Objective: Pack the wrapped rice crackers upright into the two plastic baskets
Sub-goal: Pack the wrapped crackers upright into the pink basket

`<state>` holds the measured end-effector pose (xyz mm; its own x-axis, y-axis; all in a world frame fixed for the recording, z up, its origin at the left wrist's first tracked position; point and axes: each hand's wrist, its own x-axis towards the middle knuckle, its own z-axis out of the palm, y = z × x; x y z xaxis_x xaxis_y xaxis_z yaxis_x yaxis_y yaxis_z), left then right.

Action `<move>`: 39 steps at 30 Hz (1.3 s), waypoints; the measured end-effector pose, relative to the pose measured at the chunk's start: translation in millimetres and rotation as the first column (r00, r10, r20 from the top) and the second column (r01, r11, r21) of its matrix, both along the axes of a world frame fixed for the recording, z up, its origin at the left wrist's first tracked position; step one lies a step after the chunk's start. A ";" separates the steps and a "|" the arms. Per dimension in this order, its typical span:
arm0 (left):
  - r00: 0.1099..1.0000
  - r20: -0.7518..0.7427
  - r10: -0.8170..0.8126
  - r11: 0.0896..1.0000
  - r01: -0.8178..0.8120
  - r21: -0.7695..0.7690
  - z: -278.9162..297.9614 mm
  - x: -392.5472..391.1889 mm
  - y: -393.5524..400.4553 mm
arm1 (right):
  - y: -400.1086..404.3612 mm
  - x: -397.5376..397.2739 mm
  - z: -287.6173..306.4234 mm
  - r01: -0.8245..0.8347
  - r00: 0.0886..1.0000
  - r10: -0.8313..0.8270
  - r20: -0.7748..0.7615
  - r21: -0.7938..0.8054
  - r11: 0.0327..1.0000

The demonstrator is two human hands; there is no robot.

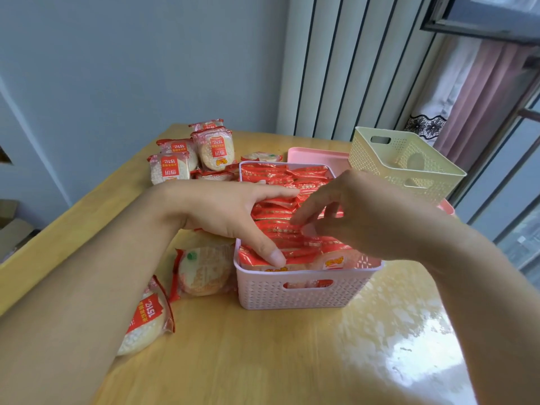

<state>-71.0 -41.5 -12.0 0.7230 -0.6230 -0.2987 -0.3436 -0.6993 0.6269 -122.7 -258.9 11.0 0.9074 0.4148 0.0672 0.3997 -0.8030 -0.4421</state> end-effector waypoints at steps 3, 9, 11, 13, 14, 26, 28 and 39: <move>1.000 -0.004 0.016 1.000 -0.016 0.004 2.5 -2.5 -2.7 | 2.1 0.0 -4.4 -0.044 0.999 0.039 -0.037 -0.149 0.988; 0.999 0.039 -0.006 0.999 0.004 0.047 4.1 -4.2 -4.9 | 9.6 -2.1 -13.2 -0.001 0.998 0.016 0.057 -0.244 0.970; 0.999 0.053 -0.010 0.998 0.007 0.055 3.2 -4.0 -4.8 | 12.7 -3.3 -13.2 0.012 0.995 0.012 0.095 -0.254 0.967; 0.998 0.061 -0.022 0.999 0.019 0.050 2.2 -3.5 -5.5 | 13.5 -3.1 -14.4 0.011 0.995 0.013 0.096 -0.252 0.968; 0.998 0.062 -0.028 0.999 0.026 0.038 0.6 -2.4 -5.1 | 14.0 -2.5 -15.4 0.006 0.996 0.017 0.092 -0.246 0.969; 0.984 0.117 -0.133 0.988 0.122 0.096 -5.0 1.8 -4.4 | 9.2 3.4 -13.2 0.019 0.999 -0.017 0.047 -0.047 0.999; 0.986 0.121 -0.115 0.985 0.098 0.140 -3.3 -1.1 -7.5 | 8.5 4.5 -13.3 -0.002 0.999 0.004 0.033 -0.066 0.998; 0.998 0.053 -0.020 0.986 0.011 0.166 -1.0 -7.4 -13.0 | -22.3 1.7 3.8 -0.032 0.992 -0.016 -0.124 -0.380 0.924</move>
<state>-78.5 -54.5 -13.0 0.7316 -0.5796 -0.3589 -0.3858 -0.7861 0.4830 -121.0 -281.2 14.8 0.8951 0.3940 -0.2086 0.3690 -0.9173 -0.1494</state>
